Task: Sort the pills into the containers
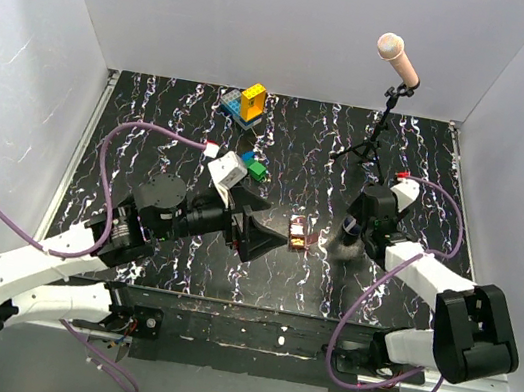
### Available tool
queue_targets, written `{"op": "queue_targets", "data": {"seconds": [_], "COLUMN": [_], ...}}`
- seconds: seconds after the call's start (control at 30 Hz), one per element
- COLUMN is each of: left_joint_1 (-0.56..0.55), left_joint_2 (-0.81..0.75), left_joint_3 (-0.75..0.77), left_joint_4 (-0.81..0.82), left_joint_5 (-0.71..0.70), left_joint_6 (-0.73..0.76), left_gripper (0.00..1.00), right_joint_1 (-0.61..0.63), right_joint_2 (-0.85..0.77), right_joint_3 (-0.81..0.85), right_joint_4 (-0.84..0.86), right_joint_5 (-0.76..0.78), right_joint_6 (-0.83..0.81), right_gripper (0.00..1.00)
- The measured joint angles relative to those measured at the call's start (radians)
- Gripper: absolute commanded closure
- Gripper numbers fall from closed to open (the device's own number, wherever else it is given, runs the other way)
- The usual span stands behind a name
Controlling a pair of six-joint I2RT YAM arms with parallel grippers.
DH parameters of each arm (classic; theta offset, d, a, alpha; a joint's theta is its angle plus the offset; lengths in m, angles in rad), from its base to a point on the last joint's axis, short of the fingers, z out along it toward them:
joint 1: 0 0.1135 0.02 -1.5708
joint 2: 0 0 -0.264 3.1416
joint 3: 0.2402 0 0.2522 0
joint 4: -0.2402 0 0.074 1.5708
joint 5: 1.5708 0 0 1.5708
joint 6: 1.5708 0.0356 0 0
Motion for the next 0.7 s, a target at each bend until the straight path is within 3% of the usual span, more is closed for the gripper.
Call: {"op": "queue_targets", "data": {"seconds": [0.17,0.37,0.7], "left_joint_1": [0.000,0.000,0.000], "left_joint_2": [0.001,0.061,0.309], "left_joint_3": [-0.005,-0.006,0.005], "left_joint_4": [0.002,0.001,-0.076], "left_joint_5": [-0.026,-0.038,-0.123], "left_joint_6": [-0.014,-0.049,-0.169], "left_gripper": [0.02,0.02,0.02], "right_joint_1": [0.000,0.000,0.000], "right_joint_2": [-0.026,-0.066,-0.181], "right_joint_3": [0.000,0.000,0.048], "right_joint_4": [-0.074,-0.139,-0.335], "right_joint_5": [-0.005,-0.027,-0.106], "right_joint_6": [0.008,0.027,0.043], "right_gripper": [0.11,0.10,0.09]}}
